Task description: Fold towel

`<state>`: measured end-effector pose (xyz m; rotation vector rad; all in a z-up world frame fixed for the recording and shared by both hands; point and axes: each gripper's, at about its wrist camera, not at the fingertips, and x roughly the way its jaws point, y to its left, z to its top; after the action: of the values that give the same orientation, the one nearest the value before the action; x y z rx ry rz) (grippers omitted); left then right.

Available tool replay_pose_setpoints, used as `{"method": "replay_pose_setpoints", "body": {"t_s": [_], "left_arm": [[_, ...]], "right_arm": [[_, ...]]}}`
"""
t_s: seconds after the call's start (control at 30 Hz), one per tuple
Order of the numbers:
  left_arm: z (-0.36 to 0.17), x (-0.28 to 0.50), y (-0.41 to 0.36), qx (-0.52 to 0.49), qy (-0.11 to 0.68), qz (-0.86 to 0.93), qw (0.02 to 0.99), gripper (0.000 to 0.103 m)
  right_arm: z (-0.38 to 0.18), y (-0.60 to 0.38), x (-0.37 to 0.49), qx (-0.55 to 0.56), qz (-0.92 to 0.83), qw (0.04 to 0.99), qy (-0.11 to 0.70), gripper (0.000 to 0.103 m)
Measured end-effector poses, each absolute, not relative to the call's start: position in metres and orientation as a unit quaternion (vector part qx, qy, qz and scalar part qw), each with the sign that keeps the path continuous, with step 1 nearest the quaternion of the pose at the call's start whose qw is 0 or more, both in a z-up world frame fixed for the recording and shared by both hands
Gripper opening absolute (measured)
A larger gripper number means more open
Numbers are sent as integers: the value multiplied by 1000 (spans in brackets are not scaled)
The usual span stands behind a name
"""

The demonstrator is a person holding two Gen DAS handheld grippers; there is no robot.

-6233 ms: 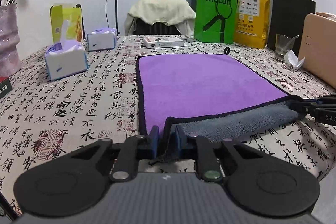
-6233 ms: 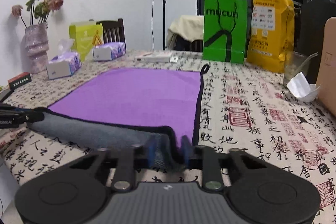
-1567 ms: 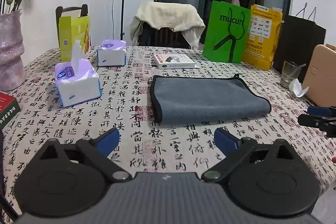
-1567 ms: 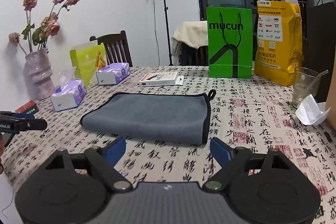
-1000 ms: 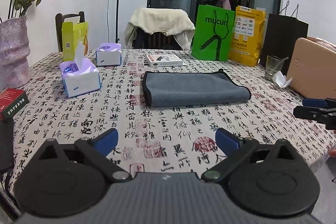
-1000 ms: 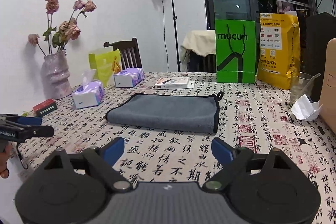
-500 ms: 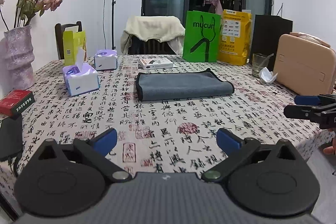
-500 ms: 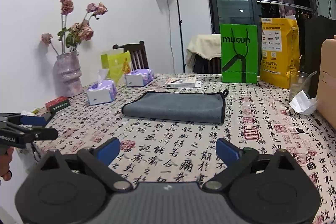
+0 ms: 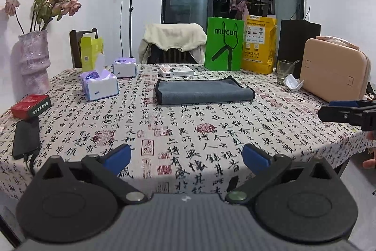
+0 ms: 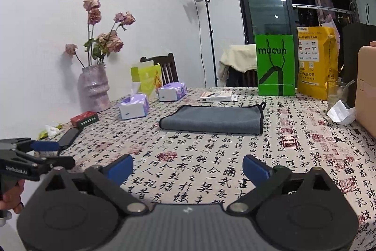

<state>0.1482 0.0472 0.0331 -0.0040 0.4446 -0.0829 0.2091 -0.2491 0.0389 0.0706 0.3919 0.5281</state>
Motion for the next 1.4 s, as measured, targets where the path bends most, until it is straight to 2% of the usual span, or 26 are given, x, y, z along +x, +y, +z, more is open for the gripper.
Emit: {"method": "replay_pose_setpoints", "body": {"t_s": [0.73, 1.4], "left_arm": [[32, 87, 42, 3, 197, -43, 979, 103], [15, 55, 23, 1, 211, -75, 975, 103]], "right_arm": [[27, -255, 147, 41, 253, 948, 191, 100], [18, -257, 102, 48, 227, 955, 187, 100]]}}
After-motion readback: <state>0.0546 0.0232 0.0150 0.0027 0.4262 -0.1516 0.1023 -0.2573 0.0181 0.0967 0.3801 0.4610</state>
